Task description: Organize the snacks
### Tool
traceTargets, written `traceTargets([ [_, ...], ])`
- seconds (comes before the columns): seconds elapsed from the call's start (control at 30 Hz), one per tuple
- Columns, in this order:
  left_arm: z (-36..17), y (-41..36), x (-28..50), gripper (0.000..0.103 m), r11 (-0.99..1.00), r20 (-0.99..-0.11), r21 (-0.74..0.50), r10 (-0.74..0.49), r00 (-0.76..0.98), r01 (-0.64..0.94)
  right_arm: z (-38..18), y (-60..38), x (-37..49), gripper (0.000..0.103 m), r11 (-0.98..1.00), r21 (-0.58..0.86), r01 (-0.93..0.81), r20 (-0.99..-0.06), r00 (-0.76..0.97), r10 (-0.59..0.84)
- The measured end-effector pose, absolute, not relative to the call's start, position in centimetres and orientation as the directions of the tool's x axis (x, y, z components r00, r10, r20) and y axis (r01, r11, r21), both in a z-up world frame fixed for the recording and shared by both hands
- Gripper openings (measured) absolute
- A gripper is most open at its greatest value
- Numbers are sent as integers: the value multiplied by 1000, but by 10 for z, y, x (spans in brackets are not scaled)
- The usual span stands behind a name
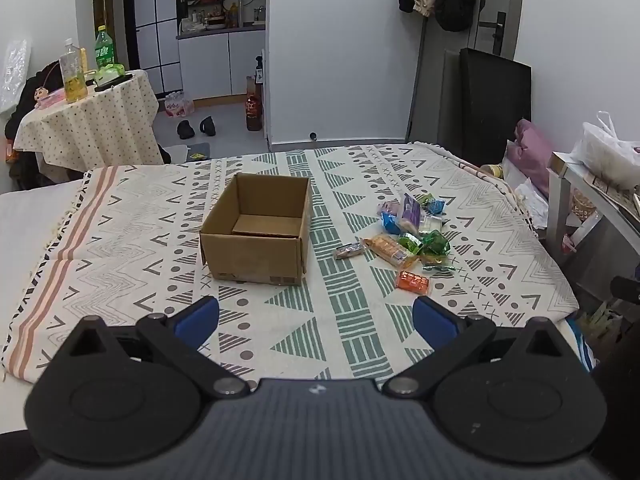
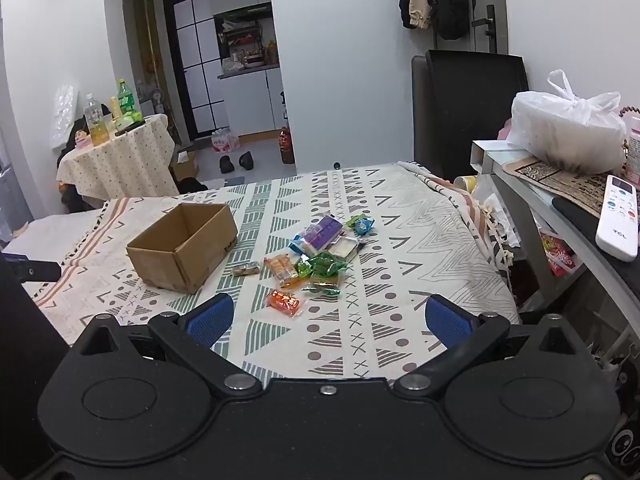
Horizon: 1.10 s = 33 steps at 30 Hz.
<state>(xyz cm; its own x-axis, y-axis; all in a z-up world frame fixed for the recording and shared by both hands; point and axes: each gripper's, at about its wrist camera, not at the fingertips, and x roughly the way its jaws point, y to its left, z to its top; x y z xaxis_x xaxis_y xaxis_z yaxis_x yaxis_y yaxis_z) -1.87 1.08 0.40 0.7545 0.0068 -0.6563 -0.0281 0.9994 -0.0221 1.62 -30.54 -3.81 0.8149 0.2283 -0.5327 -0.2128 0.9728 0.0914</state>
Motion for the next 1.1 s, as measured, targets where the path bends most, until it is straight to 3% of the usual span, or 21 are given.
traceTargets([
  [1.1,12,26,-31,102,996,-630,-80,-21,776,-37,-34,-301,18,103,964,133,-231,-508,819,266],
])
